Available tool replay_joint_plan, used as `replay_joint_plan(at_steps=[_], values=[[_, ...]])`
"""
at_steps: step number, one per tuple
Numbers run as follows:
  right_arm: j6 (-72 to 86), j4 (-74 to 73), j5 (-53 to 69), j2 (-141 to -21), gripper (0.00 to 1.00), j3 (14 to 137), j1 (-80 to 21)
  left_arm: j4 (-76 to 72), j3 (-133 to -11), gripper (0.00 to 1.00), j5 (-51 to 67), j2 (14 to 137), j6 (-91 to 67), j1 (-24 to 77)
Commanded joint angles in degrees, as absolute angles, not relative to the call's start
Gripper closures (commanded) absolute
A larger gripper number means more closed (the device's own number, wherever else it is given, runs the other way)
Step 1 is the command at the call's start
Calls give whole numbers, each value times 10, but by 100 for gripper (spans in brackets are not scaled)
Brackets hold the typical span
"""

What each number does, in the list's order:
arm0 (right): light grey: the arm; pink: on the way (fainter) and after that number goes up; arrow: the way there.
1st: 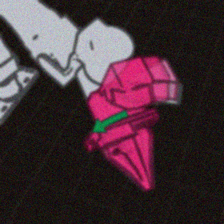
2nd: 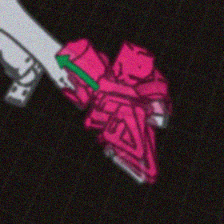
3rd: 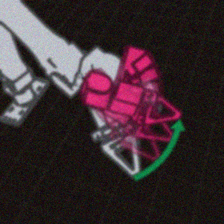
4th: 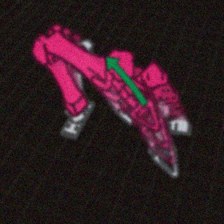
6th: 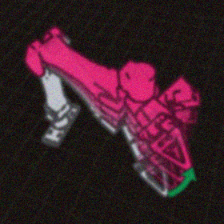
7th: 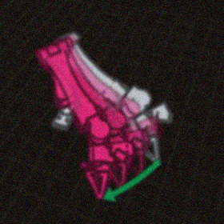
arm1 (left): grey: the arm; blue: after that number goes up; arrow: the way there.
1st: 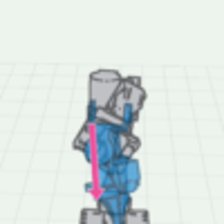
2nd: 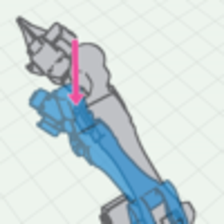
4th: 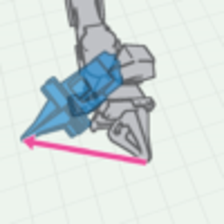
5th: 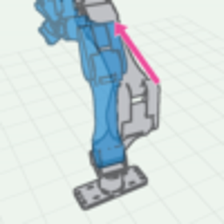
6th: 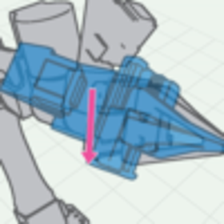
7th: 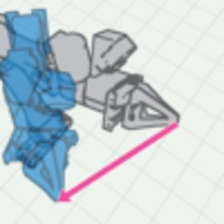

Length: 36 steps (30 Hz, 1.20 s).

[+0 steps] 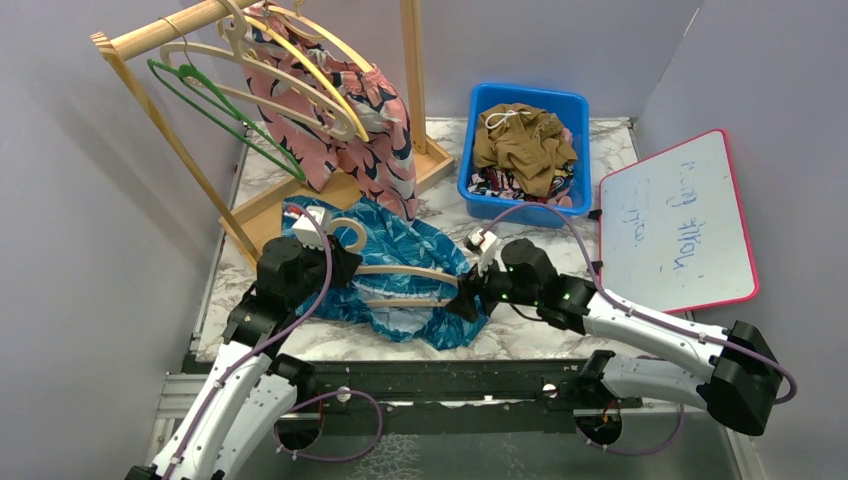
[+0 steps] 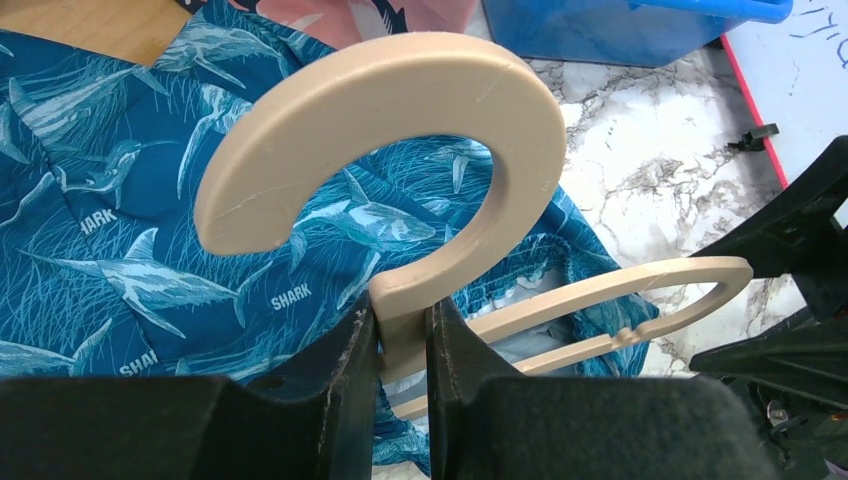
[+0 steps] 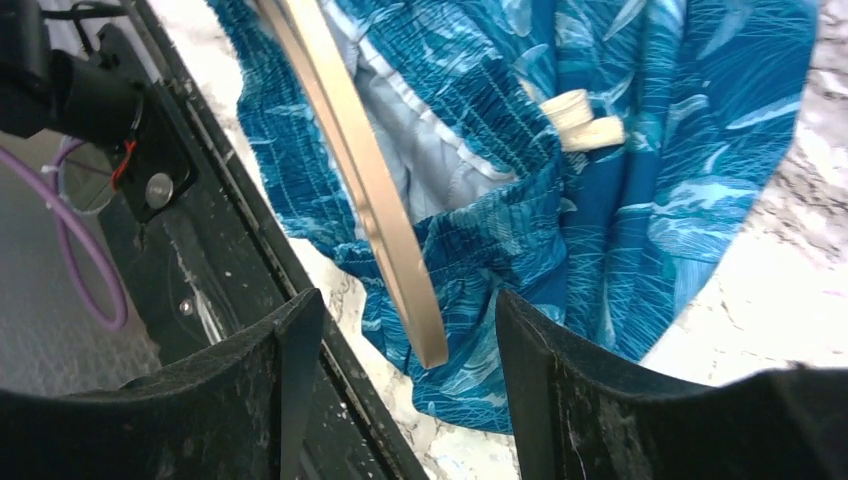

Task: Remove the shorts from the hanger

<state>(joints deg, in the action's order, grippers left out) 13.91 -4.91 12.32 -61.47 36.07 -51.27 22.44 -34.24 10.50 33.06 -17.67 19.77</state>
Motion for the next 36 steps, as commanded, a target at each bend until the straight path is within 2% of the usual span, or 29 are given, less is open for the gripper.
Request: replay_joint_plan(at_steps=[1,7,12,22,25,26,30,31,33,36], values=[[125,9,192,-607,36,341,-512,204,-345,100,107,323,-171,196],[125,56,226,-582,51,315,-504,200,-344,100,123,325,-170,196],[145,127,284,-589,59,286,-482,194,-341,100,136,324,-169,196],[157,191,376,-587,98,260,-448,193,-340,100,135,321,-168,196],[141,161,361,-577,99,272,-447,193,-340,99,134,320,-168,195],[135,149,354,-570,99,275,-447,193,-340,92,136,320,-168,195],[120,107,317,-534,99,283,-447,192,-338,50,136,330,-170,195],[119,95,304,-528,99,286,-447,193,-338,42,135,335,-170,195],[126,60,265,-523,99,298,-447,193,-338,34,139,344,-171,196],[138,18,215,-529,99,317,-447,193,-338,28,140,357,-173,196]])
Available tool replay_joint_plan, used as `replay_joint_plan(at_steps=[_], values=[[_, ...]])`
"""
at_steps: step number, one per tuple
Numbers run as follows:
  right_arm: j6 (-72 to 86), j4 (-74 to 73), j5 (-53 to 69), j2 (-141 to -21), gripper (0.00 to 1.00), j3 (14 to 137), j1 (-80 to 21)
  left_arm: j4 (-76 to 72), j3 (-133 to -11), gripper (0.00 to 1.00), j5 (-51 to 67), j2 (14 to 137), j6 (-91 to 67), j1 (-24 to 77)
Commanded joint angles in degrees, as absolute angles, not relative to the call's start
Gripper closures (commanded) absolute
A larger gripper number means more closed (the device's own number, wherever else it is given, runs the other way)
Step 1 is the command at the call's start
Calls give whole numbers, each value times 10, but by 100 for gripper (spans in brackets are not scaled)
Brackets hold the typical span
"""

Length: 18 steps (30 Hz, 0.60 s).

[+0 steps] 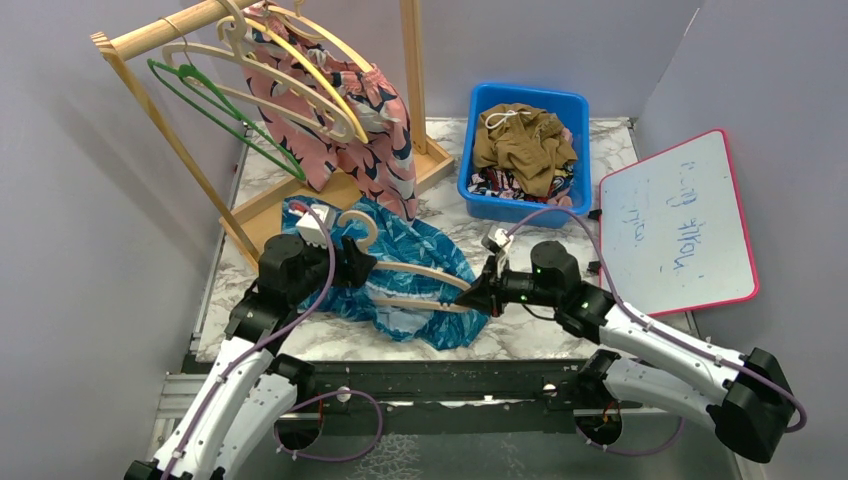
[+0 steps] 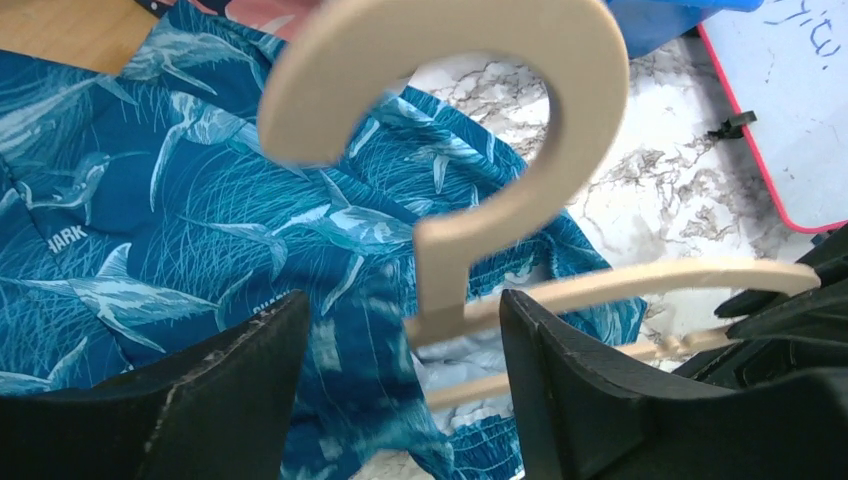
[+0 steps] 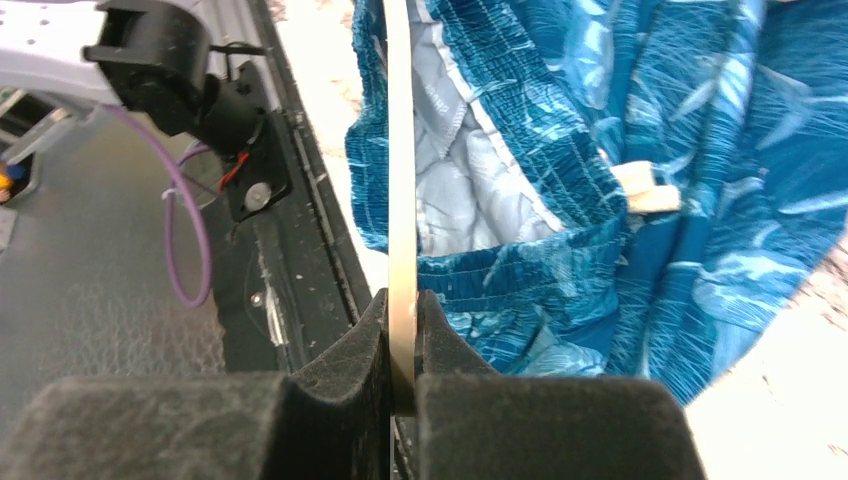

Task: Remove the shorts from the hanger

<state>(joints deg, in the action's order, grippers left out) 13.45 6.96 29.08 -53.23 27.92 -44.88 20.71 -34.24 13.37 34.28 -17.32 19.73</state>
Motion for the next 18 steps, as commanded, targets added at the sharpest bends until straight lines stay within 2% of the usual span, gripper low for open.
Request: replay_joint_plan(at_steps=[1,5,9,13,18], values=[[143,11,205,-533,99,320,-447,193,-338,27,139,361,-173,196],[160,8,179,-553,99,323,-447,198,-342,27,135,374,-178,196],[177,-1,166,-584,99,343,-447,201,-342,16,126,362,-178,195],[197,7,172,-586,99,348,-447,211,-342,15,81,345,-177,196],[197,15,213,-569,99,350,-448,213,-338,28,73,359,-180,195]])
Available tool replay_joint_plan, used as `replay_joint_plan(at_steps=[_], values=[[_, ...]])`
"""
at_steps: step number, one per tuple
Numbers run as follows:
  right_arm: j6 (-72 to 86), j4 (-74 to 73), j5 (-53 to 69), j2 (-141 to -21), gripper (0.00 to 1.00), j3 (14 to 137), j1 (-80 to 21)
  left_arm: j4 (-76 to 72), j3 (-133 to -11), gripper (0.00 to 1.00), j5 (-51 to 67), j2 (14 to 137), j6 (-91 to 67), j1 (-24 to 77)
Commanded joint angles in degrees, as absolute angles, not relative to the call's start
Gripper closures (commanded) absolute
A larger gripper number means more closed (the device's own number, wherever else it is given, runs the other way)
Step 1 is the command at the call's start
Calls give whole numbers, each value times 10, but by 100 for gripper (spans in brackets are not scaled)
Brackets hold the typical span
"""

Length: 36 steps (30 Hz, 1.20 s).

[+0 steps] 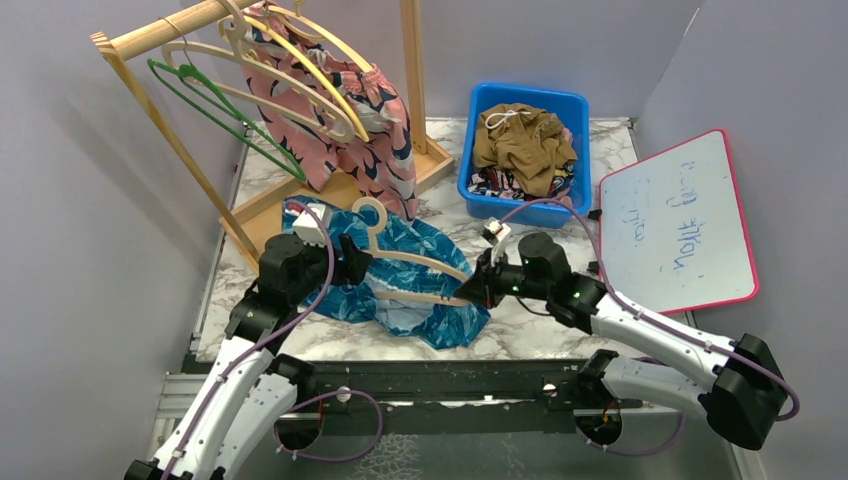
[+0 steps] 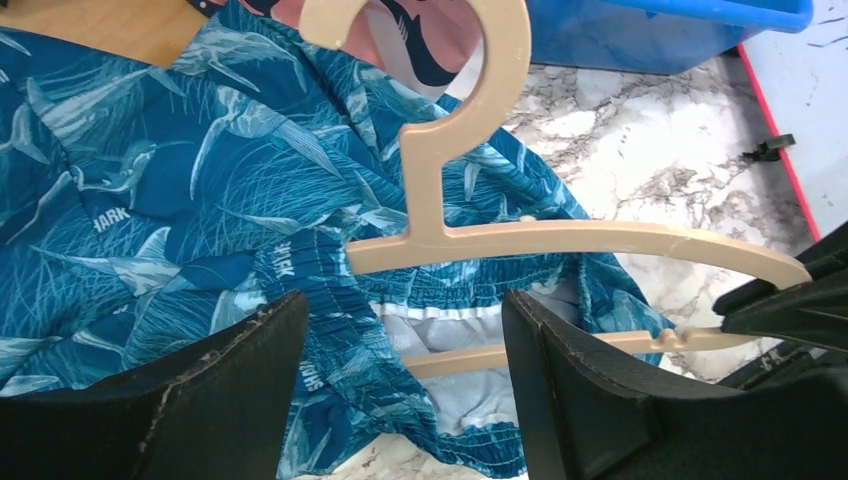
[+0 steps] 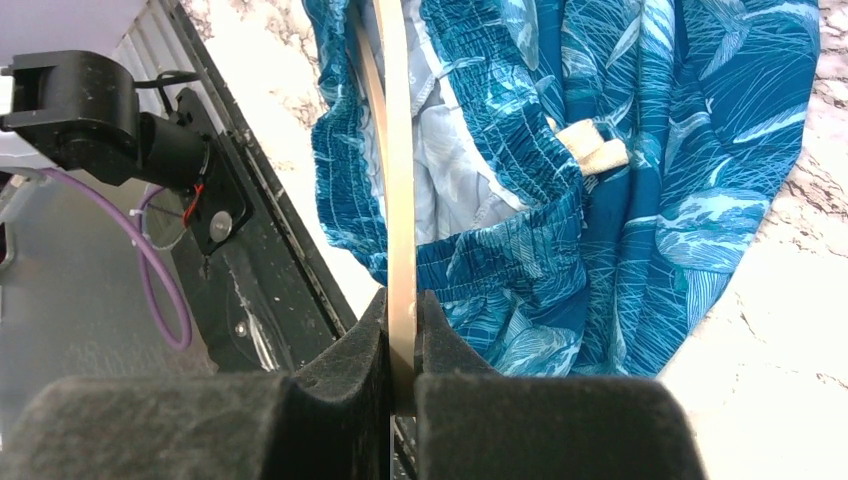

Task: Remove the shorts from the hanger

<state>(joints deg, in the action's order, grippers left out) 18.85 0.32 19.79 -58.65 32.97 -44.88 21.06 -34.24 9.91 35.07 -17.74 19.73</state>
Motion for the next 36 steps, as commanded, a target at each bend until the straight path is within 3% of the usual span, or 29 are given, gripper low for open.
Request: replay_joint_plan(at_steps=[1,12,17,21,23,28,31,36], values=[[196,14,218,-566,99,352,-447,213,-338,31,73,371,-180,196],[205,-13,235,-548,99,368,-447,225,-345,39,58,468,-193,195],[199,10,303,-524,99,365,-448,231,-348,43,44,488,-196,194],[184,9,362,-507,99,370,-448,237,-353,57,32,491,-198,195],[177,-2,364,-500,99,374,-447,239,-353,69,27,485,-198,194],[150,-112,232,-487,99,401,-447,242,-354,100,15,466,-197,194],[144,-183,137,-476,99,420,-447,244,-354,100,3,456,-196,194],[125,-241,150,-414,99,438,-448,257,-359,100,-26,458,-206,193]])
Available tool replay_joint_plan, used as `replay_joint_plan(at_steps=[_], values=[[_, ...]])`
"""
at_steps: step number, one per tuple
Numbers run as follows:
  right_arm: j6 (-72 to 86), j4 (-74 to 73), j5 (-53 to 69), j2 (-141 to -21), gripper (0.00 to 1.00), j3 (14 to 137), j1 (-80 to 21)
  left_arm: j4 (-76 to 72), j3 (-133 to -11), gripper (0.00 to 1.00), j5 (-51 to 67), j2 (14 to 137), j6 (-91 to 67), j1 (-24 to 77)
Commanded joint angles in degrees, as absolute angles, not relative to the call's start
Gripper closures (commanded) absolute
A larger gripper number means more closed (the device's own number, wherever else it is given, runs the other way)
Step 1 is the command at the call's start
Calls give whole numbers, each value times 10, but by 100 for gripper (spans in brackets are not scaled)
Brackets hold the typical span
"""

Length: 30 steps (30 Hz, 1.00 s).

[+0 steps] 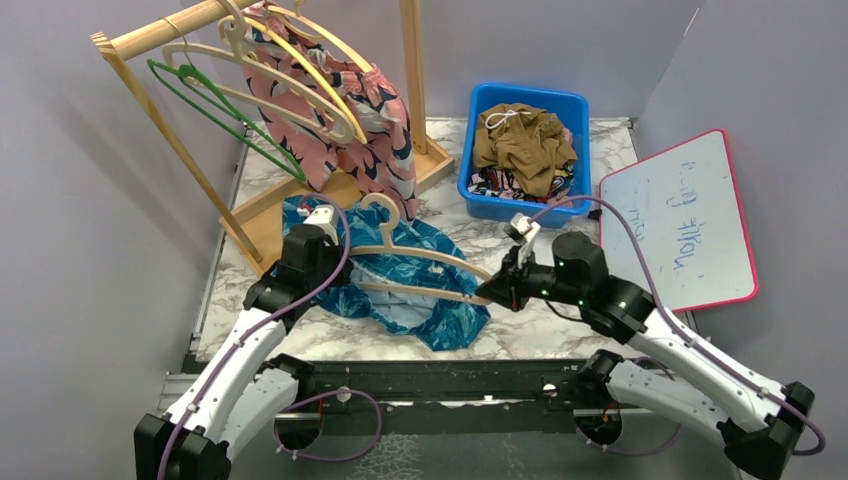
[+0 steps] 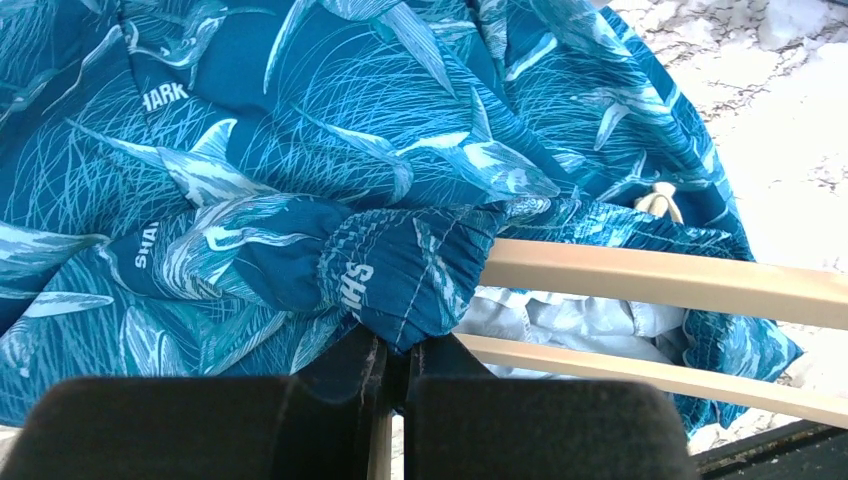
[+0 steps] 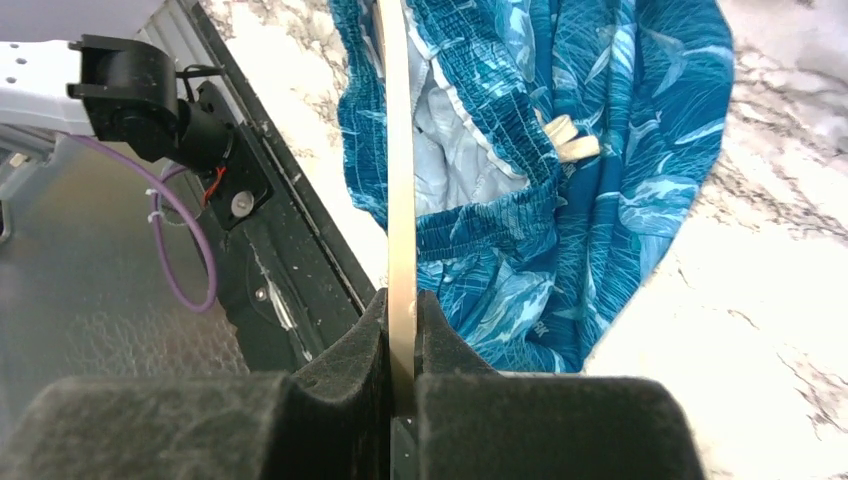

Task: Remove the shorts from the hanger

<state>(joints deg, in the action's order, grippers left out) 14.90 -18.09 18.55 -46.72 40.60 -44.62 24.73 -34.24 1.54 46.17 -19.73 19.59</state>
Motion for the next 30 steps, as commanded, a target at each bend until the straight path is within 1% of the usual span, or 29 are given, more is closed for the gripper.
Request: replay_joint_plan(at_steps=[1,7,12,17,21,26,30], values=[[123,-253,152,-401,99,441,-447,260,-361,100,-31,461,-208,193],[133,-304,159,-359,99,463,-448,268,-366,100,-38,469,-216,191],[148,-343,95,-351,99,505,-448,276,-369,100,-51,468,-222,188],[159,-380,0,-349,99,537,-448,283,-374,100,-64,461,-228,186],[153,-391,-21,-335,99,551,-448,285,-373,100,-66,461,-229,185],[154,-390,-18,-304,99,566,-448,284,-373,100,-57,469,-228,184],[154,-362,-34,-272,99,564,-447,271,-369,100,-26,472,-220,184]])
